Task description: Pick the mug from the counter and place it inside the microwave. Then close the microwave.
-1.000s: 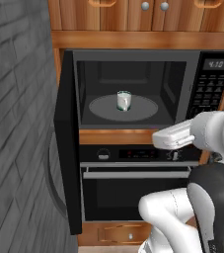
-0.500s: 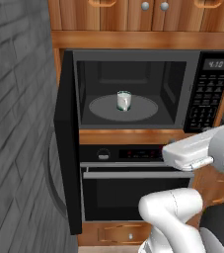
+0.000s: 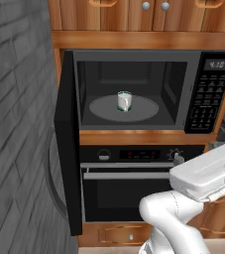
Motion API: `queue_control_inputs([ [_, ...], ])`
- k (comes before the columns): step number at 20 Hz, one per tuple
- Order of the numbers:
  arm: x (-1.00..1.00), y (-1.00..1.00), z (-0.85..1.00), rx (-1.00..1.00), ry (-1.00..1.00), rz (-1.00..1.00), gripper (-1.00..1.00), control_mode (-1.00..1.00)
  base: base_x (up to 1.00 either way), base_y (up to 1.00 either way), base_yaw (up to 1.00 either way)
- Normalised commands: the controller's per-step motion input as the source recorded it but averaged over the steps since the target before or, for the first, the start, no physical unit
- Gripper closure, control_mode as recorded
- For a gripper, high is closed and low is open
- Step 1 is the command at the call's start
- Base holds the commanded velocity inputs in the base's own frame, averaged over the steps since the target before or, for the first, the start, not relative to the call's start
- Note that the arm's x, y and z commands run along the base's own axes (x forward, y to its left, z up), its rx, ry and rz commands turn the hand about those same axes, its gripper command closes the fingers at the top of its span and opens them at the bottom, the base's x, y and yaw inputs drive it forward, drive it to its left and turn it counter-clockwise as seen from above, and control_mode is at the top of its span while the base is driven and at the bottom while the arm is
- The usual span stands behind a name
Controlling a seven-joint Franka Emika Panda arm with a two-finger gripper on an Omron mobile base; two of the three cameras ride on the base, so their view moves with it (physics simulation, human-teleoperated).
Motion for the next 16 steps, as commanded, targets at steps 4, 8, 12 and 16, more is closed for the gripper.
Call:
queue_control_inputs([
  [4, -0.23, 0.34, 0.0, 0.0, 0.0, 0.01, -1.0, -1.0, 0.0, 0.0, 0.0],
  [8, -0.38, 0.31, 0.0, 0.0, -0.05, 0.01, -1.0, -1.0, 0.0, 0.0, 0.0],
  [12, -0.55, 0.21, 0.0, 0.0, -0.18, 0.04, -1.0, -1.0, 0.0, 0.0, 0.0],
  [16, -0.36, 0.12, 0.0, 0.0, -0.14, 0.07, -1.0, -1.0, 0.0, 0.0, 0.0],
])
